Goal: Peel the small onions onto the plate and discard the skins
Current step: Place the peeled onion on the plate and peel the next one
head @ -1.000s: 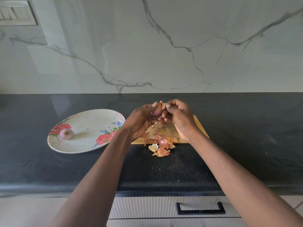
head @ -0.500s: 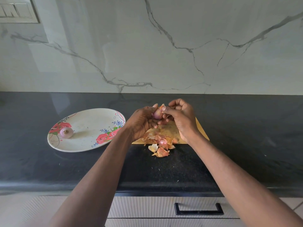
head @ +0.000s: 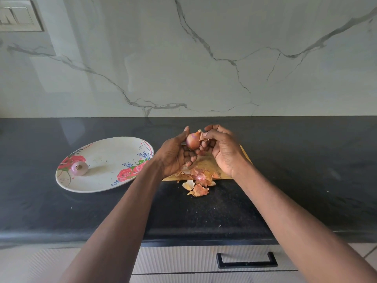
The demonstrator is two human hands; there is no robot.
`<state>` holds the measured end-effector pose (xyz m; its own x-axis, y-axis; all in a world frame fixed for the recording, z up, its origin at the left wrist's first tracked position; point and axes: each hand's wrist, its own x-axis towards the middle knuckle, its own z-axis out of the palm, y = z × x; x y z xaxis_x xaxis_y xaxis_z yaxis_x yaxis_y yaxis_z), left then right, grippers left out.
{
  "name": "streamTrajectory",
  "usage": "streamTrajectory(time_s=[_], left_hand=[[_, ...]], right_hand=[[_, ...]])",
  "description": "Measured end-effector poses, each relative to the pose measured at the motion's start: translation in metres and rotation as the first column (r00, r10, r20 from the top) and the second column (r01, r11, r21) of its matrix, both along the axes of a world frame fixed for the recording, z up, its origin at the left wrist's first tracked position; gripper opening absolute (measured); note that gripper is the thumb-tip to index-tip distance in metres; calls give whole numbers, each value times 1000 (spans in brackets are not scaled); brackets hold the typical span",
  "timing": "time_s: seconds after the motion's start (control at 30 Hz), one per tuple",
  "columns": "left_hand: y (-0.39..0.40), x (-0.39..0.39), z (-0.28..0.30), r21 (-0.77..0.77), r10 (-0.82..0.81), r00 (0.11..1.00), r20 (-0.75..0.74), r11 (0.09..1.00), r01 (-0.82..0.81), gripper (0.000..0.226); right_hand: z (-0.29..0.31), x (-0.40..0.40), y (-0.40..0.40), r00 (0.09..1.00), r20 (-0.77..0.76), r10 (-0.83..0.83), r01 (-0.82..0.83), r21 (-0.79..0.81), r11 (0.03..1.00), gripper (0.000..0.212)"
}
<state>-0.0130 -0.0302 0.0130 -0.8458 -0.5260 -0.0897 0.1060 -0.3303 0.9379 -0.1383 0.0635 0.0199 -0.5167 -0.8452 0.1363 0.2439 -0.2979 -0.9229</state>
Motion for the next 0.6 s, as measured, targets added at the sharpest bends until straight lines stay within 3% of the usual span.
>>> streamTrajectory(time_s=[0.17, 0.37, 0.6], left_hand=[[-1, 2, 1, -61, 36, 990, -135, 997, -44, 39], [2, 1, 2, -17, 124, 984, -131, 992, -127, 40], [1, 0, 2, 8, 167, 977, -131, 986, -167, 45]], right_hand=[[1, -5, 0, 999, -3, -52, 52, -14, 999, 13], [-5, -9, -4, 983, -157, -95, 110, 89, 990, 10], [-6, -5, -5, 956, -259, -133, 160, 84, 983, 9]])
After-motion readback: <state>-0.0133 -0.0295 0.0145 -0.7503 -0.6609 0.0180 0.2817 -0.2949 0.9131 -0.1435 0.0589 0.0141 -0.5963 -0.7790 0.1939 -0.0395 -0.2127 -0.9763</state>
